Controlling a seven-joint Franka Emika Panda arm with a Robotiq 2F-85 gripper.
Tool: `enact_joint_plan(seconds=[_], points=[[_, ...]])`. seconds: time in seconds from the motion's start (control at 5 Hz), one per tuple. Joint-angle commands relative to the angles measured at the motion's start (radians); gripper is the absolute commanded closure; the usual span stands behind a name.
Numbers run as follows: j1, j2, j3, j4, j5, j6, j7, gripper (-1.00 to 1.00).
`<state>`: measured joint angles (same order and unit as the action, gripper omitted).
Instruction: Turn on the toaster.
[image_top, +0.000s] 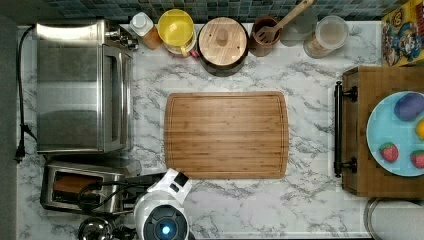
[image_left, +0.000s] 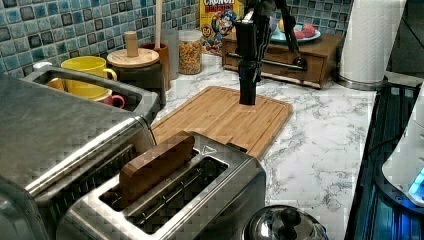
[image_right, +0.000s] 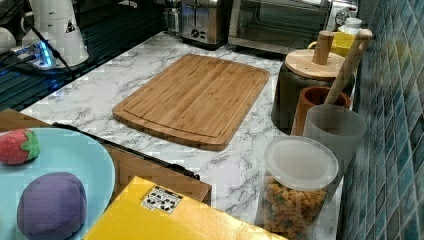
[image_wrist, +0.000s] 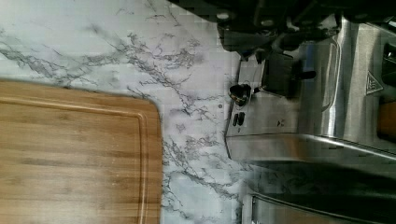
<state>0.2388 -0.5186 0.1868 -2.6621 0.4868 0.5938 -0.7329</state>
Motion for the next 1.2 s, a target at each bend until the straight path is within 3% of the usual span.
enact_joint_plan(seconds=[0.2, 0.4, 1.2], points=[[0.07, 0.058, 0.035, 0.025, 0.11, 0.086, -0.016, 1.0], [0.068, -0.012, 0.023, -0.011, 0.221, 0.161, -0.038, 1.0], [0.038, 0.137, 0.094, 0.084, 0.102, 0.134, 0.07, 1.0]])
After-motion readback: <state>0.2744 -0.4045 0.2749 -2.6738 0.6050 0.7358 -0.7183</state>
